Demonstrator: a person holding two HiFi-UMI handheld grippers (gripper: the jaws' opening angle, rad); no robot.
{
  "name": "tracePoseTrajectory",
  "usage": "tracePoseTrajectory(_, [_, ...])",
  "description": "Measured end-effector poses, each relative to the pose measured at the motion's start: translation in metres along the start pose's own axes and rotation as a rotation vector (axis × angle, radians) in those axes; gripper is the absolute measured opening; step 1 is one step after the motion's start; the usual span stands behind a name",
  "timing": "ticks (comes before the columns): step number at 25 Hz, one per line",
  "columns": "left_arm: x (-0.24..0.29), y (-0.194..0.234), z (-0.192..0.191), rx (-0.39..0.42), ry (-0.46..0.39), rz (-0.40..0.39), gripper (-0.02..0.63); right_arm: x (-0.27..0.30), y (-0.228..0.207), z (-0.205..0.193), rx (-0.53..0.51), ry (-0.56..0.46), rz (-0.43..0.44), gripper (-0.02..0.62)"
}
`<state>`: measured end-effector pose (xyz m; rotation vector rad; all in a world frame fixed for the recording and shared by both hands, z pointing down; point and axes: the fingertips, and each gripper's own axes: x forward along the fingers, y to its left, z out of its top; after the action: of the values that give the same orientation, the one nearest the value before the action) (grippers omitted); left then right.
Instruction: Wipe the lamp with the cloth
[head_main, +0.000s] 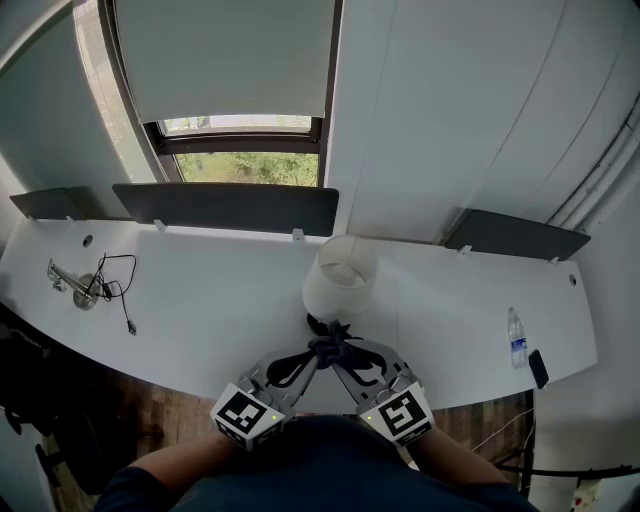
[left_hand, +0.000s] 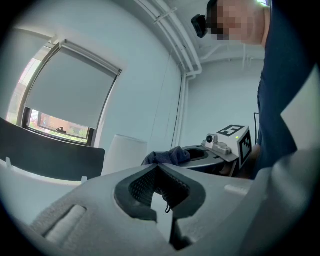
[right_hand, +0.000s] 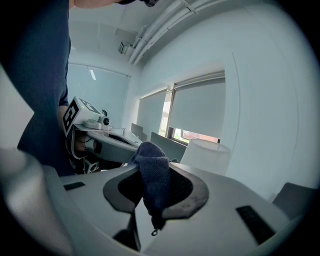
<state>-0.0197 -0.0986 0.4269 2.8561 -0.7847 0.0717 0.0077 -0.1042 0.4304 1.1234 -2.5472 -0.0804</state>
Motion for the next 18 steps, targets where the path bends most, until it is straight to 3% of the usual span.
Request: tracePoseTrajectory(18, [0.0010,-0.0005,0.0024,-0.001,-0.008,0.017,0.006,-0.0003,-0.0009,-0.0009,0.034,-0.024,0.011,0.100])
